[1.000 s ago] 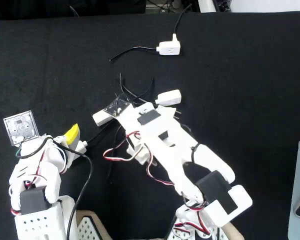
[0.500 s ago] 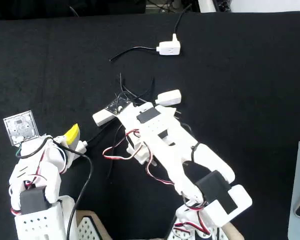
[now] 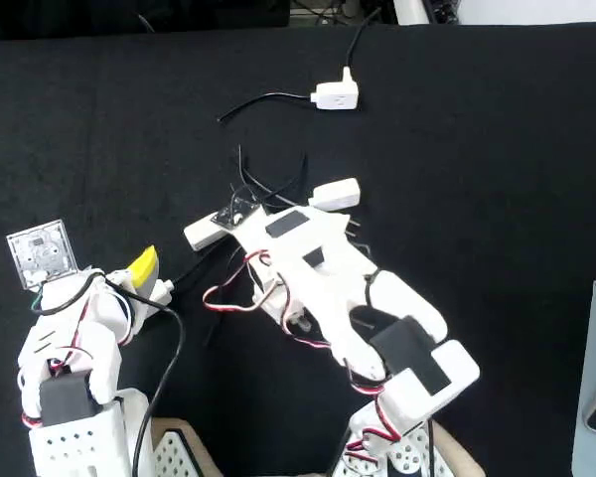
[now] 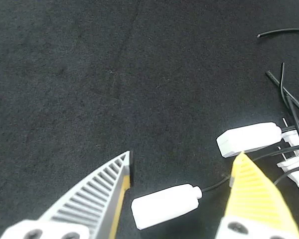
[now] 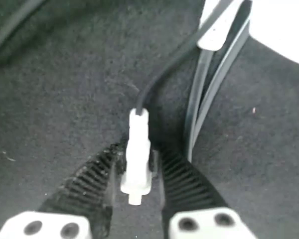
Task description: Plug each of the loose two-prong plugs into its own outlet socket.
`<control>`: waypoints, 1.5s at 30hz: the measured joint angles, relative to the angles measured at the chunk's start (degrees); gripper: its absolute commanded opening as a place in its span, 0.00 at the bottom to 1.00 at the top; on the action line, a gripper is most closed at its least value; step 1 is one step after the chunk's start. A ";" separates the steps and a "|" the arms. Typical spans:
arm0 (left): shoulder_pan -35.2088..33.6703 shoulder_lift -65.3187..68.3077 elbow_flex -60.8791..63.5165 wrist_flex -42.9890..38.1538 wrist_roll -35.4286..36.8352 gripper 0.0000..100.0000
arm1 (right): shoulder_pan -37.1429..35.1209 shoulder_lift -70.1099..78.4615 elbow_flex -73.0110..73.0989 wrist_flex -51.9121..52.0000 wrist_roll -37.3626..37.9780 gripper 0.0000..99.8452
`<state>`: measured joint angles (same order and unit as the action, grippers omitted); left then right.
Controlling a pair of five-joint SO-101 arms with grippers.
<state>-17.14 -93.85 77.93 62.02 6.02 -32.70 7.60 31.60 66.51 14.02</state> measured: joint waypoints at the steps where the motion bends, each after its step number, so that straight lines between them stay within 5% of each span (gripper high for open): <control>1: 0.00 0.00 0.00 0.00 0.00 0.32 | 0.00 0.00 -0.09 0.00 0.00 0.01; 21: 0.00 0.00 0.00 -0.44 0.00 0.32 | -1.67 -31.12 -0.35 5.71 -4.31 0.01; 27: 0.09 0.00 -0.18 -3.52 0.00 0.32 | -7.21 -39.38 6.51 -1.32 -7.91 0.01; 45: 18.55 0.26 -5.63 -3.60 5.27 0.32 | -10.73 -67.87 30.51 -21.54 -10.02 0.01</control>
<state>1.41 -93.58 72.31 58.42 11.30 -43.43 -60.26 62.11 44.97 4.00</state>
